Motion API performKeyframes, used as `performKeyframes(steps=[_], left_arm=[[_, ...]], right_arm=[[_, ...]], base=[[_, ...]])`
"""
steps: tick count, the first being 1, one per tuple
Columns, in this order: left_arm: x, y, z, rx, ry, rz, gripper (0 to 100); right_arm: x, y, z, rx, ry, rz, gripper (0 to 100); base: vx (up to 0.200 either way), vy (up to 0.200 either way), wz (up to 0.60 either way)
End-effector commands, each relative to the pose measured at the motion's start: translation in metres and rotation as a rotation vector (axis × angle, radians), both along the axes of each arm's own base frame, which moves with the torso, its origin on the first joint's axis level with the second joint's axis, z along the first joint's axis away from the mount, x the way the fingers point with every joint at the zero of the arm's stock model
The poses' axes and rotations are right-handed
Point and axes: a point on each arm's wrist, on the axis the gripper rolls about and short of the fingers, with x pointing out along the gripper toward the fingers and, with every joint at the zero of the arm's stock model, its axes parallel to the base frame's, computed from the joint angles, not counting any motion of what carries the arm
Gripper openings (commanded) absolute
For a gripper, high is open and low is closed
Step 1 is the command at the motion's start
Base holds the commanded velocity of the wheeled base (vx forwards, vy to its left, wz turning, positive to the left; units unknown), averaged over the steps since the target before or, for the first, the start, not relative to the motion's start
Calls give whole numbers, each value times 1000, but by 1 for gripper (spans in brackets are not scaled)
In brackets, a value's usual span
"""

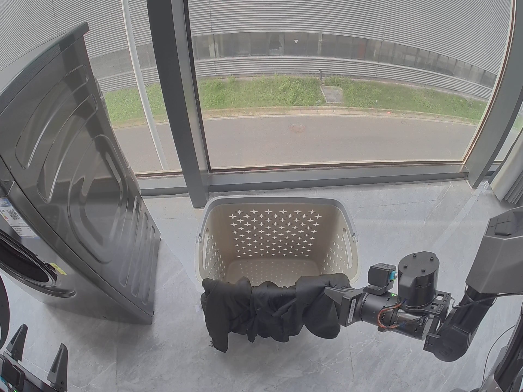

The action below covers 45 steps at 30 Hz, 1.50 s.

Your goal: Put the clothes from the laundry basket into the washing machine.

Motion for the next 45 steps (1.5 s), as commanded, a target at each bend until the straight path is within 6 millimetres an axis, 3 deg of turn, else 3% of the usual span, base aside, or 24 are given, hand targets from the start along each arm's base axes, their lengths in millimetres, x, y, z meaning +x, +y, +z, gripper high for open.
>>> performKeyframes(steps=[1, 10, 19, 29, 40, 45], left_arm=[[0, 0, -5, 0, 1, -2, 100], [0, 0, -5, 0, 1, -2, 100], [0, 0, -5, 0, 1, 0, 100], [0, 0, -5, 3, 0, 0, 100], [0, 0, -5, 7, 1, -2, 100], [0, 0, -5, 1, 1, -2, 100]], right_arm=[[-11, 2, 20, 54, -56, 26, 0], [-41, 0, 66, 158, -169, 84, 0], [-49, -14, 94, 179, -299, 71, 0], [-41, -14, 100, 72, -400, -55, 0], [-37, -16, 106, 16, -383, -201, 0], [-36, -16, 107, 17, -384, -206, 0]], base=[[0, 0, 0], [0, 0, 0], [0, 0, 0], [0, 0, 0], [0, 0, 0], [-200, 0, 0]])
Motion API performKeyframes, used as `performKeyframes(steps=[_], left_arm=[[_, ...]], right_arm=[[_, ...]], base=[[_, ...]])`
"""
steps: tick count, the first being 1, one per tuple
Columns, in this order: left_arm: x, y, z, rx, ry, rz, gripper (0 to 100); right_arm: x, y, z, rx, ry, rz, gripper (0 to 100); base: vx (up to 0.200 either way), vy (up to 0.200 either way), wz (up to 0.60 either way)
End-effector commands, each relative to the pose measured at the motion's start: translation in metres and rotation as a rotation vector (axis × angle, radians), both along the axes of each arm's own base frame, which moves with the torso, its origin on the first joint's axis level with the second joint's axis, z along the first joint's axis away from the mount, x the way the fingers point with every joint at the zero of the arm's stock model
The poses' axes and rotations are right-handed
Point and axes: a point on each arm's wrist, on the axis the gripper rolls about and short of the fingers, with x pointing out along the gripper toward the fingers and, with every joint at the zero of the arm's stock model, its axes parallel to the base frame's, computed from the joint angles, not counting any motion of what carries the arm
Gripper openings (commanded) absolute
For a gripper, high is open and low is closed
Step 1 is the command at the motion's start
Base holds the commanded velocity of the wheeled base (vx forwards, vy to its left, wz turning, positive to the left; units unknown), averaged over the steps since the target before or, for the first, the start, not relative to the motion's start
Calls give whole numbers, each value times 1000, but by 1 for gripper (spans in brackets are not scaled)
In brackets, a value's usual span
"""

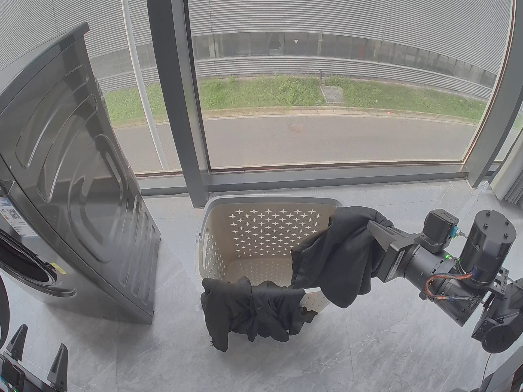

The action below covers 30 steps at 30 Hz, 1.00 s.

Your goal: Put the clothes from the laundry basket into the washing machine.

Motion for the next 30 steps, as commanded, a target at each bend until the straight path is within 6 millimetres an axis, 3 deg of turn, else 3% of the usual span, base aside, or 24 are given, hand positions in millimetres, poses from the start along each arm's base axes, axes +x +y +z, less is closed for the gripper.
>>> performKeyframes(steps=[1, 10, 19, 30], left_arm=[[0, 0, -5, -1, 1, -1, 100], [0, 0, -5, -1, 1, -1, 100], [0, 0, -5, -1, 1, -3, 100], [0, 0, -5, -4, 1, -3, 100]], right_arm=[[0, 0, 1, 3, -4, 0, 0], [0, 0, 2, 11, -13, 1, 0], [-1, 0, 2, 12, -11, 6, 0], [-1, 2, 2, 17, -10, 15, 0]], base=[[-200, 0, 0], [-200, 0, 0], [0, 0, 0], [0, 200, 0]])
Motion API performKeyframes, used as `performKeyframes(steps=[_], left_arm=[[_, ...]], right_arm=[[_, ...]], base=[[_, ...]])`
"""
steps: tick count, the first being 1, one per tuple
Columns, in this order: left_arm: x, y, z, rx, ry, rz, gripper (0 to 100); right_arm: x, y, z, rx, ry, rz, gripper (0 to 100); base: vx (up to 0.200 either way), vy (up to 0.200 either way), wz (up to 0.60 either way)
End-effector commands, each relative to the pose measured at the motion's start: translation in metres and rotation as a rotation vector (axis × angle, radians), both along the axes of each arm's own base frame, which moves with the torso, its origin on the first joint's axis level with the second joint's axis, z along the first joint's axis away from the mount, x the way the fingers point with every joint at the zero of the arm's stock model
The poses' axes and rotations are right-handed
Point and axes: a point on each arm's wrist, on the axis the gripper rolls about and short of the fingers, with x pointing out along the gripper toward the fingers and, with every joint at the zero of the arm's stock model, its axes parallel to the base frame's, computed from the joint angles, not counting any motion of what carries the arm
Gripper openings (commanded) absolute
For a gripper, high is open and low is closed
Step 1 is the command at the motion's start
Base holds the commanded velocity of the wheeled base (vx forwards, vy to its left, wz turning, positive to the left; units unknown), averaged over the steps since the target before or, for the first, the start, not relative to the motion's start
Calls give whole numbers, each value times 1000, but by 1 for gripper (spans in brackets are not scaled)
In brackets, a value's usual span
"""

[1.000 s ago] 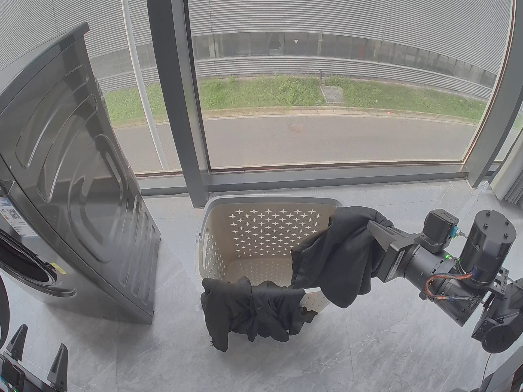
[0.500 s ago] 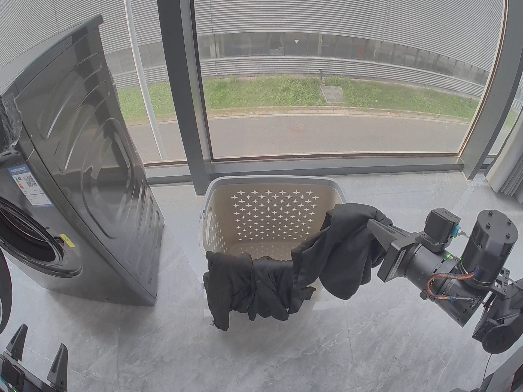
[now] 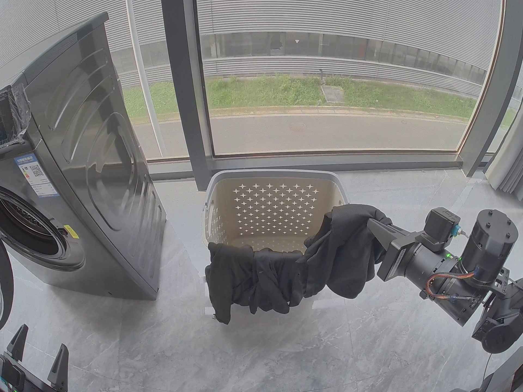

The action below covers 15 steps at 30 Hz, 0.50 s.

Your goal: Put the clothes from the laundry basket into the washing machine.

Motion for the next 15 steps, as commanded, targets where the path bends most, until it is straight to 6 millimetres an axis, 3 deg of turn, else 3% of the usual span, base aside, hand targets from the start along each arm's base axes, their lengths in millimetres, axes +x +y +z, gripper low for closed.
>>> performKeyframes(steps=[1, 15], left_arm=[[0, 0, -4, -1, -1, 0, 100], [0, 0, -4, -1, -1, 0, 100]], right_arm=[[0, 1, -1, -1, 2, 4, 0], [-2, 3, 1, 10, -10, 21, 0]], base=[[0, 200, 0], [0, 200, 0]])
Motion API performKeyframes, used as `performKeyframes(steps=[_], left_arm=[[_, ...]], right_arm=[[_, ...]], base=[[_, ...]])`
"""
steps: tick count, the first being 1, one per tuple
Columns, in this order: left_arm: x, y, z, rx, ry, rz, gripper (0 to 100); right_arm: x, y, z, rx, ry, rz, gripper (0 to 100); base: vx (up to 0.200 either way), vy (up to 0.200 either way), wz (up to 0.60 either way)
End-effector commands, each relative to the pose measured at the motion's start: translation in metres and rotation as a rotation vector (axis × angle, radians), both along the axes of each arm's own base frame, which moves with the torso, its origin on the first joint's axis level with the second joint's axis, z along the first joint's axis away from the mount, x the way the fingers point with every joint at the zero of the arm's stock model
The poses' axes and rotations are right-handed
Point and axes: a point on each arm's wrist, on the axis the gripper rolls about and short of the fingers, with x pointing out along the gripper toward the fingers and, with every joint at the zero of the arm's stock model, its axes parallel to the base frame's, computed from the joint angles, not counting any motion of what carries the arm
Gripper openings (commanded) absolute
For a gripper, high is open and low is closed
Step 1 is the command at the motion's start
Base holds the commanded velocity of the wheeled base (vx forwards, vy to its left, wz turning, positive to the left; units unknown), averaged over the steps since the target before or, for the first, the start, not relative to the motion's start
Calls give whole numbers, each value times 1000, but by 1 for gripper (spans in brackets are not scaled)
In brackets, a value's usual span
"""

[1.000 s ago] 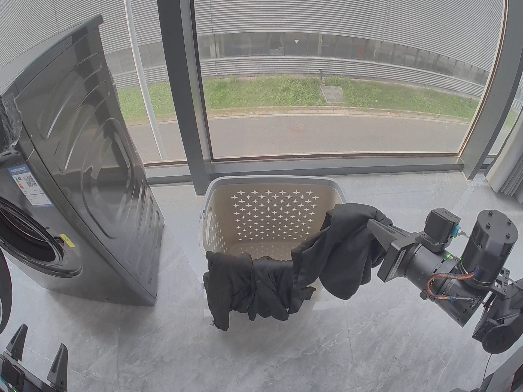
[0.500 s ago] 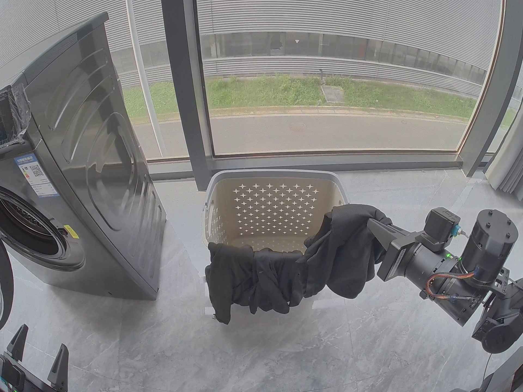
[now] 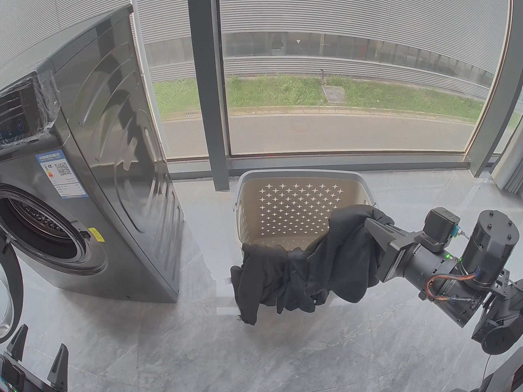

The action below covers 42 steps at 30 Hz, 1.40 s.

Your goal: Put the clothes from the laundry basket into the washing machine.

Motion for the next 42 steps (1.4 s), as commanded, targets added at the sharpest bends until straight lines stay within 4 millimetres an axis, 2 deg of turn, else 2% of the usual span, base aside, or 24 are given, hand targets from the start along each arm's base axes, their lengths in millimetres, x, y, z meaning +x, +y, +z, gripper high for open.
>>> performKeyframes(steps=[1, 25, 34, 42], left_arm=[[0, 0, -4, 0, 0, 0, 100], [0, 0, -4, 1, 0, 0, 100], [0, 0, -4, 3, 0, 0, 100], [0, 0, -4, 1, 0, 0, 100]], right_arm=[[0, 1, -1, -2, 2, 2, 0], [-11, 12, 8, 53, -65, 101, 0], [-15, 15, 9, 69, -83, 129, 0], [-11, 14, 6, 61, -73, 115, 0]], base=[[0, 200, 0], [0, 200, 0], [0, 0, 0], [-200, 0, 0]])
